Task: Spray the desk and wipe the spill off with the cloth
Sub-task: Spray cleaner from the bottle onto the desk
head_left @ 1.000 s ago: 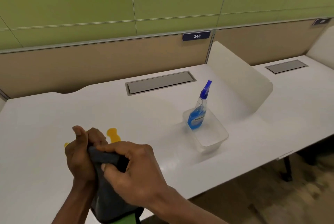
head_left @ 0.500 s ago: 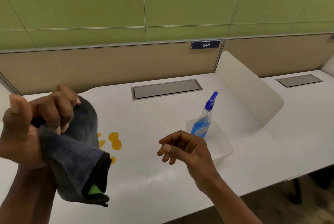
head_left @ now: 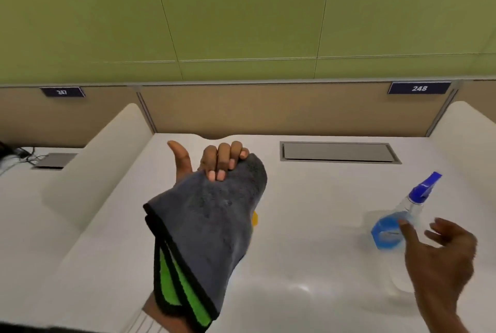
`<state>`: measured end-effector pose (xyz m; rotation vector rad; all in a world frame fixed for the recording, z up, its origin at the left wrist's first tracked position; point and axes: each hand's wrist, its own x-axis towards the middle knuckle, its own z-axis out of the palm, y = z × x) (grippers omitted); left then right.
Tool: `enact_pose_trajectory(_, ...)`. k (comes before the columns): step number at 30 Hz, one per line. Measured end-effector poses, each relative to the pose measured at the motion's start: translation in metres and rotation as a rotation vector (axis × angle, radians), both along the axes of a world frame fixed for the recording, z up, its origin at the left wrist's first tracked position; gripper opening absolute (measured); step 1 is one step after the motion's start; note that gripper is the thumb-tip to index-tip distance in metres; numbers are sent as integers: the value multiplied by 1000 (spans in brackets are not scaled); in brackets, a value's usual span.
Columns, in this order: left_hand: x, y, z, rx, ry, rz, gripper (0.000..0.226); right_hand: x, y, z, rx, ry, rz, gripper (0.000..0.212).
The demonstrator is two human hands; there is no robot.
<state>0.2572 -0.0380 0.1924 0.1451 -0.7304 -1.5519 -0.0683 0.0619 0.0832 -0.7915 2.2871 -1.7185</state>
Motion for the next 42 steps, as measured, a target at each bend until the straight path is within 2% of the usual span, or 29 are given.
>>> enact_pose_trajectory(2,7,-5,-12,79,-22,-20,85,-19,-9,-5,-22,0,-32,74)
enact_pose_trajectory(5,8,-14,-25,26,-33,-121,88,-38,-24,-13,29,8,-18,102)
enact_pose_trajectory(8,3,-17,-34,-26,8,-214,94,-47,-39,-20,72,10,33,109)
enact_pose_trajectory(14,-6,-21,-47,-59,10,-287,91,-47,-58,-29,66,-32,119,95)
enact_pose_trajectory(21,-12,-23,-55,-86,-41,-292,81,-55,-68,-34,38,32,163,76)
enact_pose_trajectory(27,-23,-22,-61,-92,17,-344,82,-58,-76,-34,28,77,267,33)
enact_pose_trajectory(30,-22,-25,-62,-95,15,-342,81,-56,-74,-31,20,170,252,40)
enact_pose_trajectory(35,-15,-34,-61,-86,5,-326,83,-44,-63,-3,-68,278,365,44)
enact_pose_trajectory(39,-11,-46,-60,-74,-5,-310,82,-29,-59,33,-171,398,495,22)
enact_pose_trajectory(42,-10,-58,-55,-70,-11,-275,81,-9,-60,51,-222,307,701,49)
